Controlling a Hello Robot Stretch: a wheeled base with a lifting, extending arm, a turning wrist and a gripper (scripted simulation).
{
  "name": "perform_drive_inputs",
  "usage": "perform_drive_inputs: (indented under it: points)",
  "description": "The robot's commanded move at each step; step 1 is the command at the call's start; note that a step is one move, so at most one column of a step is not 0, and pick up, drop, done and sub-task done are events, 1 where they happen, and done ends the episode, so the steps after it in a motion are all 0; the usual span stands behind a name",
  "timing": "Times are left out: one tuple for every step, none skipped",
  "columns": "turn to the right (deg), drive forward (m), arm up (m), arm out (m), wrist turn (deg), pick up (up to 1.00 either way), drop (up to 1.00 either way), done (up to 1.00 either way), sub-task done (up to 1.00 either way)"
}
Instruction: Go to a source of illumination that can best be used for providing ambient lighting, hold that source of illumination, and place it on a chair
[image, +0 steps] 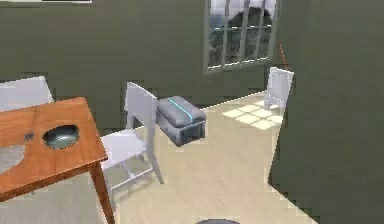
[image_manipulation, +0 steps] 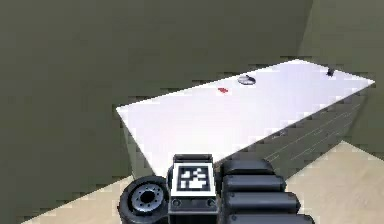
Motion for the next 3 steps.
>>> perform_drive_inputs:
  points:
    - [-21.0,0.00,0.00,0.00,0.0,0.00,0.00,0.00,0.00]
    - [0.0,0.70,0.00,0.00,0.0,0.00,0.00,0.00,0.00]
    - [-3.0,0.00,0.00,0.00,0.0,0.00,0.00,0.00,0.00]
